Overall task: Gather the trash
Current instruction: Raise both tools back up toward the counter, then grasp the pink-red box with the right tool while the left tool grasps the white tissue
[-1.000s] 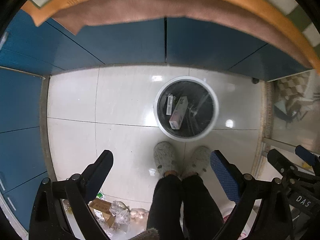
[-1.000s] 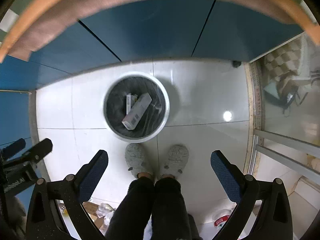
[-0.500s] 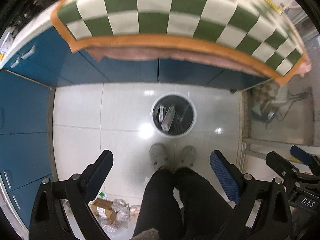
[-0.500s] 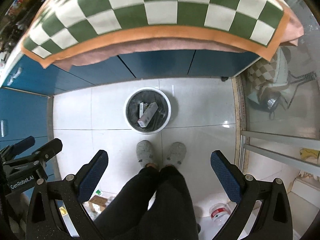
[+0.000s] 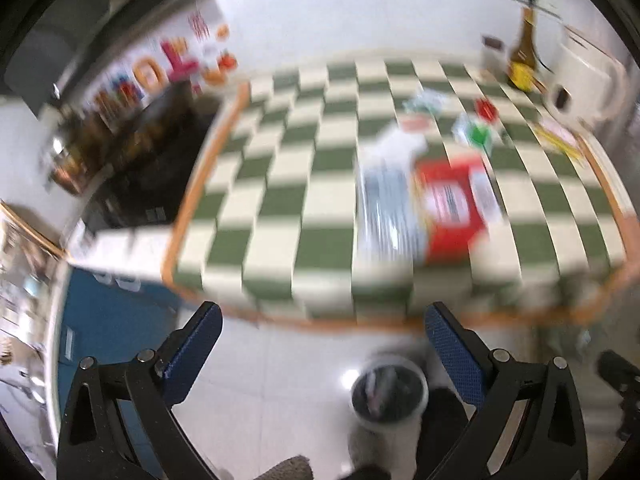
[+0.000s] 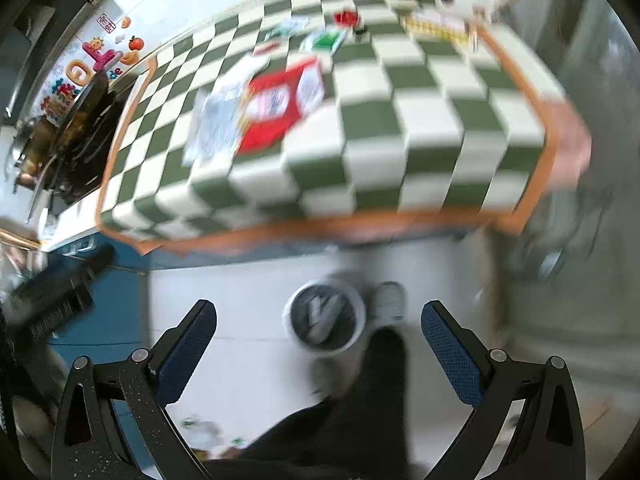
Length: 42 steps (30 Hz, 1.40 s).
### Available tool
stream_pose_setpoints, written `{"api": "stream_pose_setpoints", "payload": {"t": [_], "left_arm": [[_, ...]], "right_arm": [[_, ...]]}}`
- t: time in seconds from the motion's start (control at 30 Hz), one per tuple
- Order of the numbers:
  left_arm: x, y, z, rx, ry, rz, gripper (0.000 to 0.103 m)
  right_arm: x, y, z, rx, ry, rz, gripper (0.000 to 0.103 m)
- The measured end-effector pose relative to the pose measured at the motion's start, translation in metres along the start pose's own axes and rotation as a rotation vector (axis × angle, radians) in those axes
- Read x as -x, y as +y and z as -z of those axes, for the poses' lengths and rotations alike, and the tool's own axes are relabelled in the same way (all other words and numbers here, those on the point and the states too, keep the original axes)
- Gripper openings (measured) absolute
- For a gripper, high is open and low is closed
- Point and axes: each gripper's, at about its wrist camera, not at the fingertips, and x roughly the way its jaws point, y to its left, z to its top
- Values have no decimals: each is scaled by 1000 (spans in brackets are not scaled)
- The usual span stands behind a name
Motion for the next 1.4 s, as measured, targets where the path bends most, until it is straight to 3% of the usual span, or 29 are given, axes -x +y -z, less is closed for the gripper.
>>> {"api": "stream_pose_setpoints", "payload": {"t": [0.1, 0.23, 0.27, 0.37, 0.47, 0.67, 0.7, 0.73, 0.77, 0.87, 0.93, 0.97, 1.03, 1.13, 1.2, 1.27, 1.3, 1.37, 1.4], "left_arm": [[-25, -31, -56, 27, -8, -50, 103], [-66, -80, -115, 57, 45, -84, 103], [-83, -97, -130, 59, 65, -84, 103], [-120, -135, -159, 42, 114, -102, 103], [-148, -166, -180, 32, 162, -113, 103], [-185, -181, -193, 24, 236, -135, 103], [-188, -174, -192, 37, 256, -130, 103], [-191, -169, -191, 49, 269, -128, 103], [-192, -160, -189, 67, 286, -133, 103], [-192, -133, -184, 110, 315, -129, 103], [-195, -115, -183, 117, 330, -115, 103], [-197, -101, -182, 125, 341, -101, 103], [-207, -78, -178, 178, 384, -86, 103], [-232, -55, -172, 288, 457, -7, 101], [-245, -53, -170, 326, 481, 47, 89], [-252, -59, -167, 331, 486, 85, 51], [-250, -61, -168, 339, 454, 105, 41], [-247, -72, -170, 304, 432, 109, 6], [-246, -77, -171, 283, 426, 95, 6]], "right_arm": [[-10, -31, -80, 76, -10, 79, 103], [-47, -75, -191, 148, 2, 181, 103], [-68, -91, -229, 174, 29, 216, 103], [-119, -124, -300, 226, 81, 292, 103], [-169, -145, -348, 290, 145, 323, 103], [-236, -166, -392, 406, 215, 351, 102], [-239, -169, -395, 387, 217, 332, 101], [-239, -175, -399, 325, 210, 289, 90], [-238, -178, -401, 273, 215, 252, 87], [-234, -183, -397, 56, 203, 188, 84], [-235, -182, -391, -67, 228, 76, 84], [-240, -180, -386, -155, 266, -37, 84], [-243, -170, -383, -154, 270, -79, 85], [-249, -149, -379, -54, 210, 1, 88], [-251, -132, -374, 13, 186, 45, 88], [-255, -120, -371, 69, 168, 85, 88], [-256, -117, -370, 80, 155, 98, 87], [-257, -112, -367, 106, 125, 125, 78], [-255, -108, -365, 122, 103, 138, 66]]}}
